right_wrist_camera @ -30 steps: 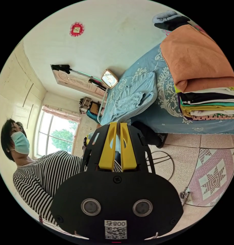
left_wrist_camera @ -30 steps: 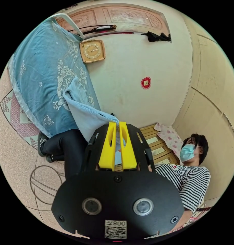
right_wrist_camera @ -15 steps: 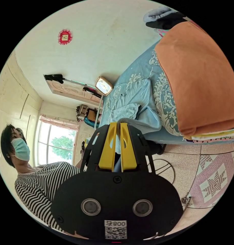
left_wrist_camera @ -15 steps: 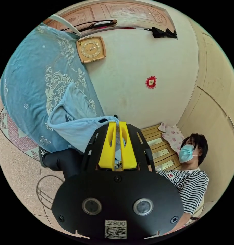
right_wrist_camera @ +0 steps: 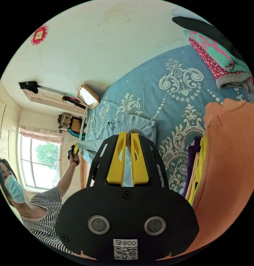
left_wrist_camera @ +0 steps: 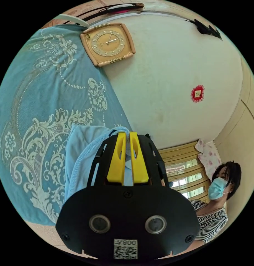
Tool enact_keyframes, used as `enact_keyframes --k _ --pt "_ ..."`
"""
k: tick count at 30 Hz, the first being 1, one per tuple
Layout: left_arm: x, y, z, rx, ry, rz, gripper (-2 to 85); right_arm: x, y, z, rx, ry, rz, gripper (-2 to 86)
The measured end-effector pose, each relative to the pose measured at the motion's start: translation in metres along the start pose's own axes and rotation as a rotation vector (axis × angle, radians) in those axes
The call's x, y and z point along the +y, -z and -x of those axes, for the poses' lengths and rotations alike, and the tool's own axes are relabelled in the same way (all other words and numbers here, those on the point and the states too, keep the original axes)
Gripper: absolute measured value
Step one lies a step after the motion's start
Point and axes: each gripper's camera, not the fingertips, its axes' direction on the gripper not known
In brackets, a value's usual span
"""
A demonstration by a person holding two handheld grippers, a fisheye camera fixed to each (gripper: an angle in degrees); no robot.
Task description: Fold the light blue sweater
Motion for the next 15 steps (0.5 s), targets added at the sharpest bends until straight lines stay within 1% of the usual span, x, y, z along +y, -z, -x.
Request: enact_keyframes --k 1,2,4,6,9,12,15 --pt "-0.013 -0.013 0.005 -0.069 0.047 0.01 3.4 -0.021 -0.023 -0.002 0.012 -0.022 0.053 2.4" --pt "-0.024 -0.025 0.01 -0.094 0.079 0.023 3.6 -0.029 -0.034 -0.003 0.024 -0.035 0.072 2.5" --pt "-0.036 -0.036 0.011 -0.12 0.105 0.014 4.0 -0.054 -0.068 0.0 0.089 -0.052 0.153 2.8" --pt "-0.045 -0.043 0.007 -0.108 0.105 0.003 4.7 -0.065 -0.08 0.007 0.129 -0.046 0.183 3.2" --pt "-0.057 -0.042 -0.005 -0.047 0.105 -0.037 6.1 -0.07 -0.079 0.027 0.099 -0.01 0.156 3.6" --pt "-0.066 -0.038 -0.031 -0.051 0.084 -0.094 6.2 -0.062 -0.073 0.059 0.158 0.029 0.093 4.0" --pt "-0.071 -0.068 -0.079 -0.067 -0.018 0.031 6.2 -0.045 -0.077 0.114 0.262 0.122 0.04 4.9"
